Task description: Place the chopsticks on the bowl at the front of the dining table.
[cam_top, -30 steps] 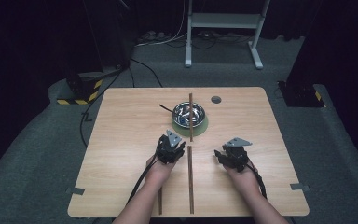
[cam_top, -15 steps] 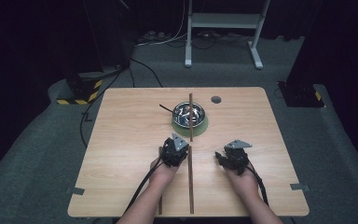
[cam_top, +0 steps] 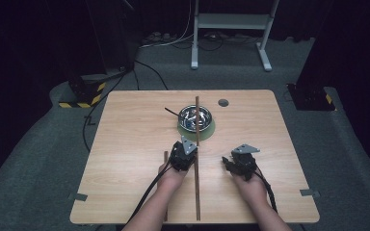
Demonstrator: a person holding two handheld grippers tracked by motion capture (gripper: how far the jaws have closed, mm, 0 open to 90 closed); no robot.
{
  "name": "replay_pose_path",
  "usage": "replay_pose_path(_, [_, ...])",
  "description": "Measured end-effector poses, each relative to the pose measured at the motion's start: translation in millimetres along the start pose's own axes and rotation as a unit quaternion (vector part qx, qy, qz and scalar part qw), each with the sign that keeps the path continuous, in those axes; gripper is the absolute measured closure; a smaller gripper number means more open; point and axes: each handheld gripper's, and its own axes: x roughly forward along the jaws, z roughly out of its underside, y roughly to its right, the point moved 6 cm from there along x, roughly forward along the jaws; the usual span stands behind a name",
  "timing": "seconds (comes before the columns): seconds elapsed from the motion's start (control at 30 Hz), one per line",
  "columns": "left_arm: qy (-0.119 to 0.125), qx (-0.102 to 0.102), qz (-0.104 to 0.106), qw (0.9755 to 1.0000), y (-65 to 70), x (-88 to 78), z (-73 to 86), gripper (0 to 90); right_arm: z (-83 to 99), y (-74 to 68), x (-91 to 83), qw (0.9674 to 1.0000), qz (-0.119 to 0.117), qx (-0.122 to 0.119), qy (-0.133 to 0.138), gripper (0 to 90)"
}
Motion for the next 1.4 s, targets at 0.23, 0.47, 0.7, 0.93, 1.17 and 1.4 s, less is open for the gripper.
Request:
replay_pose_path(0.23, [0.006, -0.002, 0.000, 1.0000, -1.4, 0.5, -1.4, 79.6, 0.0, -1.0, -0.5, 1.0000, 0.003, -0.003, 0.000, 52.1])
replay_pose_path(0.47, [0.000, -0.004, -0.001, 1.0000, -4.1, 2.7, -1.9, 79.8, 0.3, -0.9, -1.3, 1.0000, -0.001, -0.003, -0.005, 52.1])
replay_pose_path(0.7, [-0.003, 0.004, 0.001, 1.0000, -0.3, 3.0, -0.4, 79.7, 0.4, -1.2, -1.2, 1.0000, 0.000, -0.004, -0.004, 52.1])
replay_pose_path(0.93, [-0.002, 0.003, 0.000, 1.0000, -2.4, 4.2, -1.5, 79.6, 0.4, -1.3, -1.5, 1.0000, 0.001, -0.008, -0.003, 52.1])
replay_pose_path(1.17, [-0.004, 0.005, -0.002, 1.0000, -4.0, 5.9, -2.8, 79.6, 0.5, -1.2, -1.6, 1.0000, 0.000, -0.008, -0.004, 52.2])
replay_pose_path(1.4, [-0.003, 0.011, 0.000, 0.9999, 0.3, 4.1, -2.5, 79.1, 0.4, -1.2, -1.6, 1.0000, 0.001, -0.009, -0.004, 52.1])
